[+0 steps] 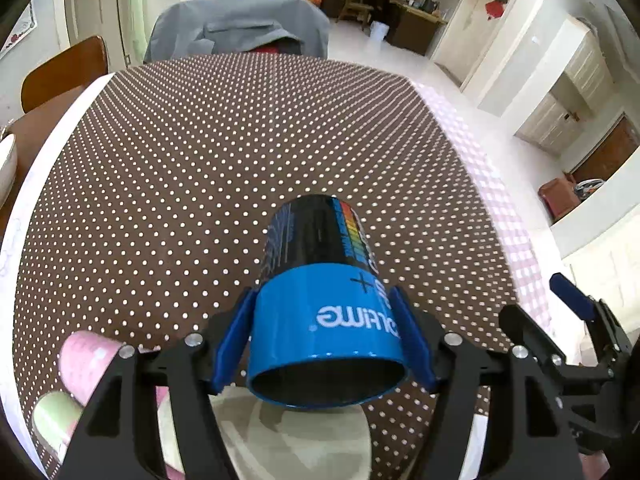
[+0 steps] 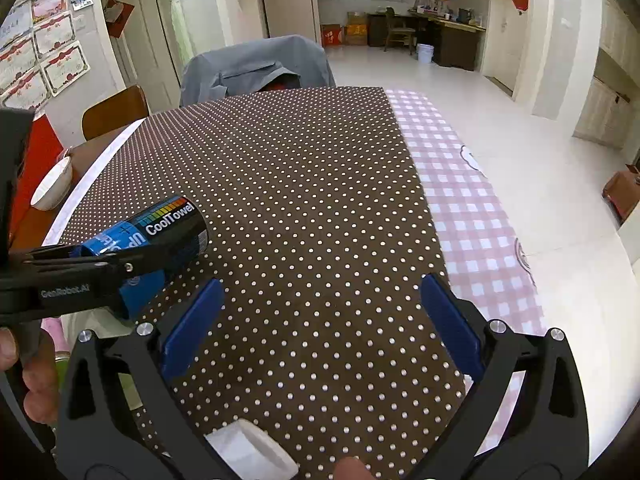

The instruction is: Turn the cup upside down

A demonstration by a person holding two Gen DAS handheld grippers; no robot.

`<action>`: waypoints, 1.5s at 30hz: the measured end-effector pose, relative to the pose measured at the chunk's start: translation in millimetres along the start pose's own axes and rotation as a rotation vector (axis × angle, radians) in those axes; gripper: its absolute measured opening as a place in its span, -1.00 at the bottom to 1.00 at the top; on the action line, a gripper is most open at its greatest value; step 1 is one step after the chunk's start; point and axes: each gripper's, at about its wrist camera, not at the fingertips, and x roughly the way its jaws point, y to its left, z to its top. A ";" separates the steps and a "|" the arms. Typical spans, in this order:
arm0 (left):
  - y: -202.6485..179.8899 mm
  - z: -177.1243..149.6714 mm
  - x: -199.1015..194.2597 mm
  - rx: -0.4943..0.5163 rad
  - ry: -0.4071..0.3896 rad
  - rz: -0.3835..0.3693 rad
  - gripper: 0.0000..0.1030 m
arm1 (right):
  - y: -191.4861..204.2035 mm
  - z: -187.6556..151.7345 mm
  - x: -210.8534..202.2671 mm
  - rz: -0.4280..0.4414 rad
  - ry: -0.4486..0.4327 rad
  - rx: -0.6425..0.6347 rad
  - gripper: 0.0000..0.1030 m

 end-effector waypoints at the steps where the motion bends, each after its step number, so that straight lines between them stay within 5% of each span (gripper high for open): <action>1: -1.4 -1.7 -6.4 0.003 -0.013 -0.004 0.29 | 0.3 -0.3 -4.6 -0.002 -0.007 -0.001 0.88; 10: -18.6 -27.7 -88.6 0.039 -0.155 -0.020 0.29 | 7.6 -9.1 -57.4 -0.001 -0.066 0.000 0.88; 20: -26.5 -124.0 -168.7 0.050 -0.239 0.013 0.29 | 21.0 -47.2 -121.4 0.031 -0.109 -0.012 0.88; 33: -16.1 -219.0 -143.0 -0.034 -0.176 0.038 0.29 | 33.7 -104.8 -159.9 0.053 -0.117 -0.086 0.88; 45: -20.5 -249.6 -116.0 -0.011 -0.148 0.090 0.28 | 30.6 -133.3 -166.9 0.046 -0.106 -0.072 0.88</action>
